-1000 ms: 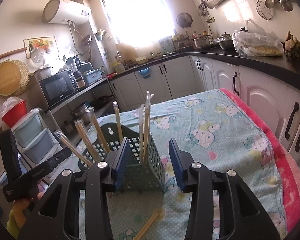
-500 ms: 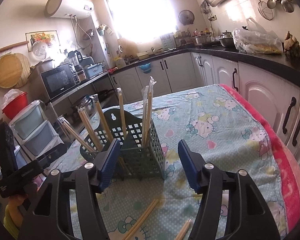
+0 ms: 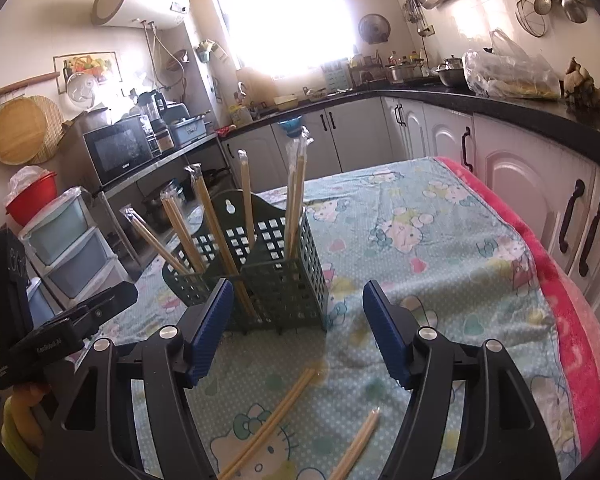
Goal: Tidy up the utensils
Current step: 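Withdraw both open grippers from the basket toward the last loose chopsticks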
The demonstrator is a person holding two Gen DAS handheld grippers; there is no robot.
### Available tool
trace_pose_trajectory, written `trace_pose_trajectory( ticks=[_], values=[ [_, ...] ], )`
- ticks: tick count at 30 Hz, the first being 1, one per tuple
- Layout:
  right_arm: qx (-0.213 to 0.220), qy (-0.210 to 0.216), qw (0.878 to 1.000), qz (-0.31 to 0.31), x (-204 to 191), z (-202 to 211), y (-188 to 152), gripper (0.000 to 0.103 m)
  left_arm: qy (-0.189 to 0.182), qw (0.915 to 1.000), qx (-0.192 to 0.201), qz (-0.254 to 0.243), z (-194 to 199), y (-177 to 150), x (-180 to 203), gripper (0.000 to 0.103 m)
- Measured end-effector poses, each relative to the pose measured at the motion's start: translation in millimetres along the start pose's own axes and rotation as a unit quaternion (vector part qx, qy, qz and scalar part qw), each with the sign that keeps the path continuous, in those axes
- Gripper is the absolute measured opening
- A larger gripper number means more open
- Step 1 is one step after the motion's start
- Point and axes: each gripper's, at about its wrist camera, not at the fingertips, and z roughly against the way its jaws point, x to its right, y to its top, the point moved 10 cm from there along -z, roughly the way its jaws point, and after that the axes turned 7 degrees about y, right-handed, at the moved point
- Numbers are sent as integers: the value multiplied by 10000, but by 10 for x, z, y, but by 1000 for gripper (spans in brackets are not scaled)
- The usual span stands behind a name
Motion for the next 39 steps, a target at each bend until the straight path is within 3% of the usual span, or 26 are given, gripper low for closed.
trace_pose_trajectory(
  ticks=[35, 39],
  values=[
    [-929, -229, 9944, -455, 499, -86, -773, 65, -43, 9953, -756, -598, -363, -547, 427, 92],
    [-1158, -219, 9915, -546, 553, -149, -896, 57, -74, 9922, -969, -780, -461, -670, 515, 92]
  ],
)
